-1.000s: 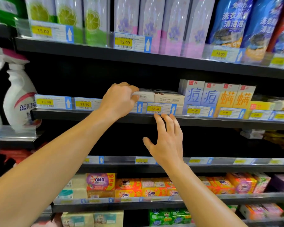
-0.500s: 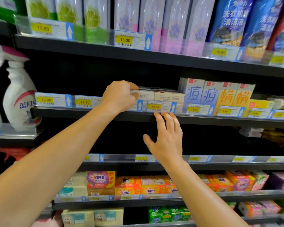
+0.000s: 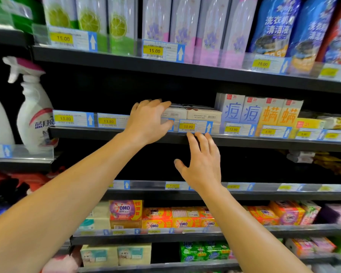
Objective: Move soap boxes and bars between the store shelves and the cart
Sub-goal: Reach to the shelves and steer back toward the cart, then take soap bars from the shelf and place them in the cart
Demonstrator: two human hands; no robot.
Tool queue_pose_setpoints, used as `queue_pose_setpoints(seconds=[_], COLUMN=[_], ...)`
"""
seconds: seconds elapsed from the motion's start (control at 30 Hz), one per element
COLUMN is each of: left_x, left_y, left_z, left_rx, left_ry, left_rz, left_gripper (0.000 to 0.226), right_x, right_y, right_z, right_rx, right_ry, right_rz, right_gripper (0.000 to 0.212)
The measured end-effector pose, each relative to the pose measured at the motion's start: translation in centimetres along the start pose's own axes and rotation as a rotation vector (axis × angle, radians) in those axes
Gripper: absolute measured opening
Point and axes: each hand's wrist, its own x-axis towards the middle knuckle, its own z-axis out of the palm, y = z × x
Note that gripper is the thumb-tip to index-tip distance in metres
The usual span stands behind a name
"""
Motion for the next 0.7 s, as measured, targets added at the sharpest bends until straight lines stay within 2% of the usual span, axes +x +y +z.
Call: queue_pose_setpoints(seconds=[0.1, 0.23, 0.47, 0.7], left_x=[-2.3, -7.3, -21.8, -42.7], left_y=[0.6, 1.4, 2.4, 1.4], left_z=[-0.4, -1.2, -1.2, -1.4], left_rx=[0.080, 0.053, 0.054, 0.028], left_ry=[0.022, -0.011, -0.203, -0.489], left_rz=[-0.002, -0.015, -0.083, -0.180], left_gripper=[0.068, 0.069, 0.068, 0.067], right_x=[-0.8, -4.6, -16.3, -30.4], right_y=[-0.6, -1.5, -3.4, -7.4], right_z=[-1.3, -3.1, -5.0, -4.3], right_rx=[0.004, 0.035, 0.044, 0.079], right_ry=[-0.055, -0.100, -0.258, -0.563], right_rz=[0.009, -0.005, -0.042, -0.070], right_gripper=[0.080, 0.077, 0.077, 0.081])
